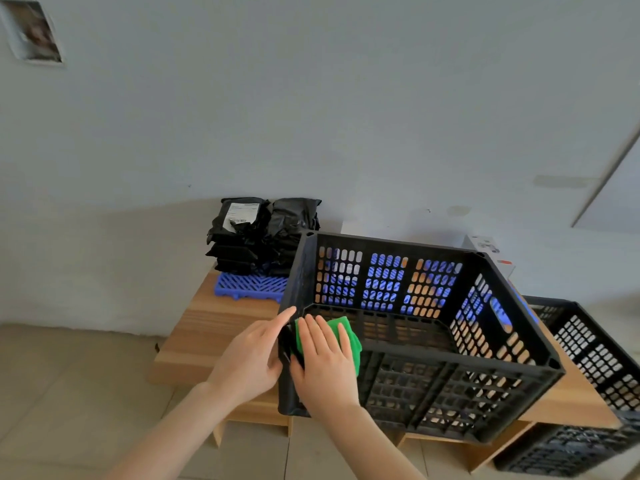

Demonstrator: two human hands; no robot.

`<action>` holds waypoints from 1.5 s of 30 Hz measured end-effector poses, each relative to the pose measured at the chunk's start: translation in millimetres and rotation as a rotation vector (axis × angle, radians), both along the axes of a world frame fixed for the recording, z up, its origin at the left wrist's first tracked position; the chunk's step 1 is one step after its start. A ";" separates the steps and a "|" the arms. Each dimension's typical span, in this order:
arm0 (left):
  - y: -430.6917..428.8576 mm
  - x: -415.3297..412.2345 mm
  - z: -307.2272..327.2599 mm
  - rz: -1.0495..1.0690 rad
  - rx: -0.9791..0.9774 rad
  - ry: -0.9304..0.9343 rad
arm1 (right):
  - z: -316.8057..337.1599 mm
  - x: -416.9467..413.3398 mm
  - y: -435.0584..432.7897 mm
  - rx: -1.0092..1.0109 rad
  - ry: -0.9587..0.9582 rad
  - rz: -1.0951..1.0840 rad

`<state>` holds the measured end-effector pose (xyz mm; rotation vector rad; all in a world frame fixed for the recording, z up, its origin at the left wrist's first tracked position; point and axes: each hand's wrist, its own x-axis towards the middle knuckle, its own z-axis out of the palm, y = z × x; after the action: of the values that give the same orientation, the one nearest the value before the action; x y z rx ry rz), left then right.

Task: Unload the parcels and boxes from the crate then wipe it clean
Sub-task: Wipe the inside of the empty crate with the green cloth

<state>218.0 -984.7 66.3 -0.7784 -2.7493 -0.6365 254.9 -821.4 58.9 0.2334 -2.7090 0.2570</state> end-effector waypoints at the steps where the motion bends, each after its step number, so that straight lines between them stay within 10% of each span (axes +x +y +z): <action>1: -0.4 -0.4 -0.6 0.000 0.001 0.005 | -0.5 -0.9 -1.1 -0.002 -0.001 0.000; 25: 41.2 19.4 6.4 0.286 -0.070 -0.021 | 4.3 87.0 310.9 0.048 -0.136 -0.339; 45: 24.3 14.9 22.8 0.156 0.080 -0.112 | 5.1 14.0 55.2 -0.009 -0.016 -0.004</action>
<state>232.8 -960.4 89.1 -0.5198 -2.8290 -0.7728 268.9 -766.2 63.9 0.2237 -2.7236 0.2713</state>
